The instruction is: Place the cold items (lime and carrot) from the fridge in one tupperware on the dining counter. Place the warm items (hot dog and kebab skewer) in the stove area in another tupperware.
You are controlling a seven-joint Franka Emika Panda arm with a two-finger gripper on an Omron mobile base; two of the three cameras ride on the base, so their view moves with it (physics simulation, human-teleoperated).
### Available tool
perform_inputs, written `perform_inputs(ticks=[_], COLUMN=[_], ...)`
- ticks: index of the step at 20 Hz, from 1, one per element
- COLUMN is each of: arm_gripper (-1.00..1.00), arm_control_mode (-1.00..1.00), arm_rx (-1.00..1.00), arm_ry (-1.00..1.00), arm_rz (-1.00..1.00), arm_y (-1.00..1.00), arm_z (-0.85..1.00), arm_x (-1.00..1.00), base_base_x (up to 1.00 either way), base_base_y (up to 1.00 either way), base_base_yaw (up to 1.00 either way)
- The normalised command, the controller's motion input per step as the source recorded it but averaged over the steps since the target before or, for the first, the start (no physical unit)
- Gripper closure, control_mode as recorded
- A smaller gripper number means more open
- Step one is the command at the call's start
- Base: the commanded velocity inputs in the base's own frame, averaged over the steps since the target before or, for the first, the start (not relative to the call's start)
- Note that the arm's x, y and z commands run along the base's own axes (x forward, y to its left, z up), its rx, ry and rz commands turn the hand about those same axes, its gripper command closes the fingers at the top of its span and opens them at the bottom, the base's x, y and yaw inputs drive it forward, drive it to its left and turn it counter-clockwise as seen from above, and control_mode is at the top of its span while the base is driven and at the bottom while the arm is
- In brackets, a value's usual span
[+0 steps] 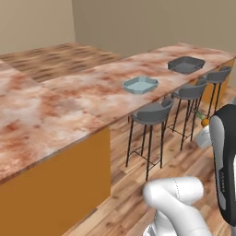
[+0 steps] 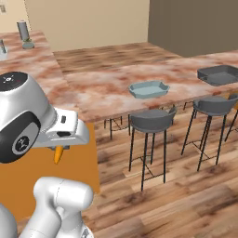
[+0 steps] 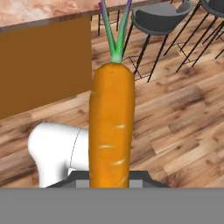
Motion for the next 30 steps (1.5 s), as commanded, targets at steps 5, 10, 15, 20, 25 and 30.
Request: perform_inputs(ticks=[5, 10, 15, 20, 25, 30], arm_gripper=[1.0, 1.0, 1.0, 1.0, 1.0, 1.0], arm_control_mode=[1.0, 1.0, 1.0, 1.0, 1.0, 1.0], arm_rx=[0.0, 0.0, 0.0, 0.0, 0.0, 0.0], arm_ry=[0.0, 0.0, 0.0, 0.0, 0.0, 0.0], arm_rz=[0.0, 0.0, 0.0, 0.0, 0.0, 0.0], arm_y=[0.0, 0.0, 0.0, 0.0, 0.0, 0.0], arm_z=[0.0, 0.0, 0.0, 0.0, 0.0, 0.0], arm_x=[0.0, 0.0, 0.0, 0.0, 0.0, 0.0], base_base_x=[0.56, 0.54, 0.53, 0.55, 0.54, 0.58], base_base_y=[-1.0, -1.0, -1.0, -1.0, -1.0, -1.0], base_base_yaw=[0.32, 0.31, 0.3, 0.29, 0.29, 0.28])
